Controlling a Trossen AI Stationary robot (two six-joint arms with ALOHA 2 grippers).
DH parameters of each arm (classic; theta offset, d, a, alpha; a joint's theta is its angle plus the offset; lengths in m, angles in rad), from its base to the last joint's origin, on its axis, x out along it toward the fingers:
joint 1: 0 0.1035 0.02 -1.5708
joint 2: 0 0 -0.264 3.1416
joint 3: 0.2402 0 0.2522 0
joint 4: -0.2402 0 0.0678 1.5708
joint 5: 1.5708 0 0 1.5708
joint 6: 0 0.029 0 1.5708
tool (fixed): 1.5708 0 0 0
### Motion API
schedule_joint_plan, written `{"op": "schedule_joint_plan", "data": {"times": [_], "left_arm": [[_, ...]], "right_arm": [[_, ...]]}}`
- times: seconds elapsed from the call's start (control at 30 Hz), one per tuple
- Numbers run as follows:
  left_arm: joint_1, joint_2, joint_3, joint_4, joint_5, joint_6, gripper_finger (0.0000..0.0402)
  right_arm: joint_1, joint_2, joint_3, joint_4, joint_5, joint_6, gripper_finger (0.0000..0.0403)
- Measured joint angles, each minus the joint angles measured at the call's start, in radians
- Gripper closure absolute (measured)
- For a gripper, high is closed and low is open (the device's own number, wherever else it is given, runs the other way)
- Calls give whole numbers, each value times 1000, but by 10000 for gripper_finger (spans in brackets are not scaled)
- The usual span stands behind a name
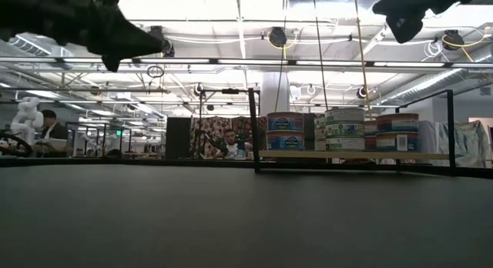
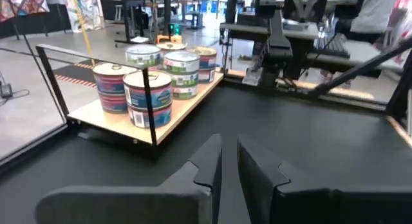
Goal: Stack canned seafood by type on shelf
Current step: Return to Home Position
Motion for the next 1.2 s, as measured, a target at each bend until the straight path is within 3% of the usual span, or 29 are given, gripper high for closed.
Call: {"op": "schedule_joint_plan", "data": {"times": [0.27, 0.57, 0.83, 1.2], "left_arm": [[0, -118, -132, 74, 15, -27, 350], [0, -139, -247, 238, 33, -41, 350], [0, -139, -263, 241, 103, -61, 350], [63, -138, -264, 305, 94, -68, 350]], "right_arm": [[-62, -130, -132, 47, 0, 21, 403], [-77, -306, -364, 166, -5, 116, 403], [-77, -410, -471, 189, -4, 128, 403], [-80, -533, -542, 187, -4, 67, 403]]}}
